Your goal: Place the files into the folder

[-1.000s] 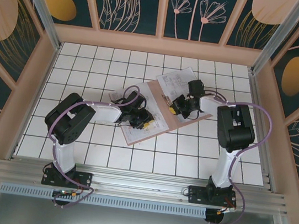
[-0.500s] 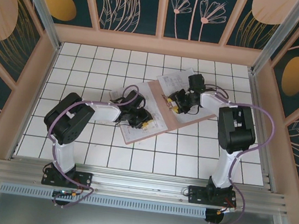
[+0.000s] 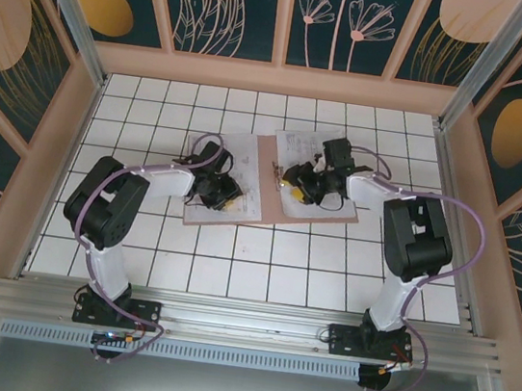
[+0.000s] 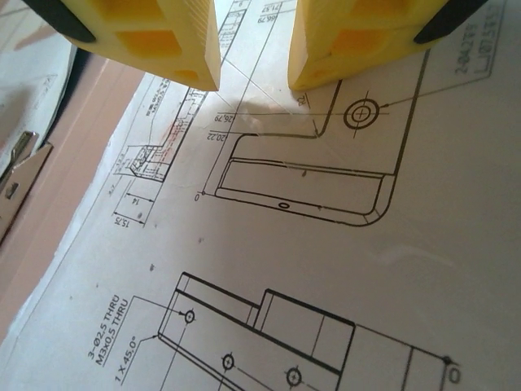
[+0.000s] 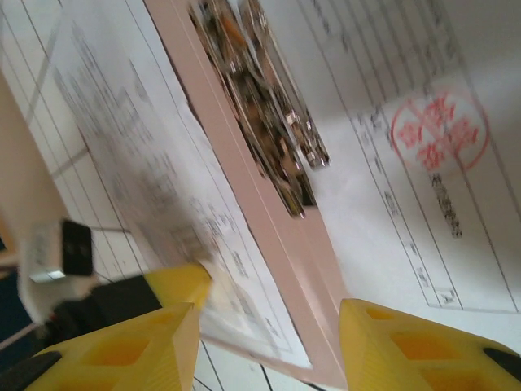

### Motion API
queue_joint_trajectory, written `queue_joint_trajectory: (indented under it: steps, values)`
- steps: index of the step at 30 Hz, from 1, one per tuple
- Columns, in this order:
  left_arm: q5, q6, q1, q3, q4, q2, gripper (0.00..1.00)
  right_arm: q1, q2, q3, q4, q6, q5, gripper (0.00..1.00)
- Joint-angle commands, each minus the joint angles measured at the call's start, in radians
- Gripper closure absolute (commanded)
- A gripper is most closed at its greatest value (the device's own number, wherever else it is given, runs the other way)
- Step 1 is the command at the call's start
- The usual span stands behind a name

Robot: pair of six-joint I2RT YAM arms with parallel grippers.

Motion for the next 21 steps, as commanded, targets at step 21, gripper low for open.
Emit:
queue_joint_trajectory:
  steps: [21]
  values:
    - [-0.088, 0.096, 0.034, 0.066, -0.192, -0.055, 0.46, 0.138, 0.127, 0.076, 0.024, -0.062, -0.066, 0.51]
